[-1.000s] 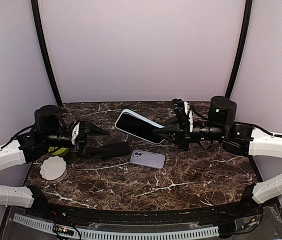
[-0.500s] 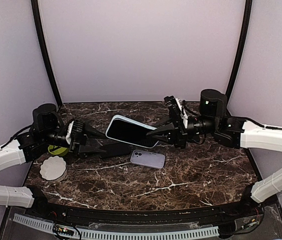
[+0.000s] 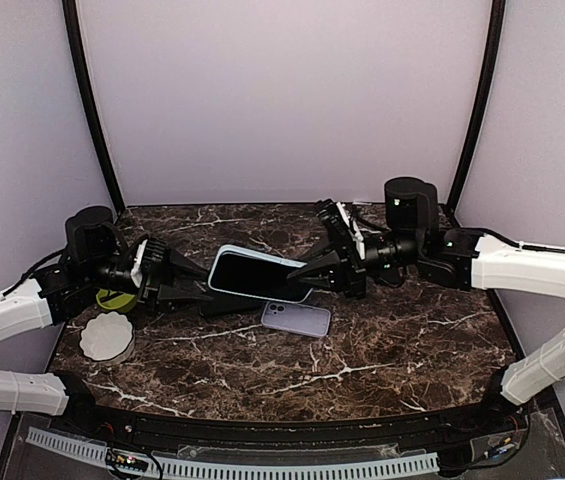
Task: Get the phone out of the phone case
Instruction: Remove the bottom left corner of the phone case.
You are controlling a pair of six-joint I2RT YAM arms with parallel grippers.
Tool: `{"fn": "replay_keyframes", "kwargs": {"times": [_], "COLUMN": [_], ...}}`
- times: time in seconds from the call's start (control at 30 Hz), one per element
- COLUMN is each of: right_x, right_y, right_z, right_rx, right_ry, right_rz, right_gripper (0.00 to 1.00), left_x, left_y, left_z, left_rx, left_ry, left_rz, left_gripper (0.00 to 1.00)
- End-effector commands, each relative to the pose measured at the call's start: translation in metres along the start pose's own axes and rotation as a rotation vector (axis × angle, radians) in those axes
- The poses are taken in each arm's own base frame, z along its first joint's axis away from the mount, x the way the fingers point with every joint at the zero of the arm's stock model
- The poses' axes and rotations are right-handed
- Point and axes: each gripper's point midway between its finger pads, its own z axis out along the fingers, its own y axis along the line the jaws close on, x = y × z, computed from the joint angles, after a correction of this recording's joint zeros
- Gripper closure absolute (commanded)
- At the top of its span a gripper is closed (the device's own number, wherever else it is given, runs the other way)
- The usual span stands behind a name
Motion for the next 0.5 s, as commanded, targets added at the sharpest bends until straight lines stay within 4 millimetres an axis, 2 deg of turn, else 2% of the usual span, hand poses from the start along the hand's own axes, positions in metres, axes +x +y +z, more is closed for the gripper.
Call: {"fn": "replay_keyframes", "kwargs": {"times": [0.0,0.47], "right_x": [-0.0291,-0.0247], "right_y": [-0.0039,-0.0076], "right_z": [-0.0028,-0.0012], "right_rx": [0.002,0.015], "right_ry": [-0.063,-0.047], "right_rz": [-0.092,-0.097], "right_gripper": [1.0,1.0], "left_x": [-0.0033,-0.0006], "left_y": [-0.0017,-0.0043], "left_z": [-0.0006,0.0008], "left_rx": [0.02,0.045], "left_ry": [-0.018,-0.01], "left_rz": [0.004,-0.007], "left_gripper": [0.66,0.75]}}
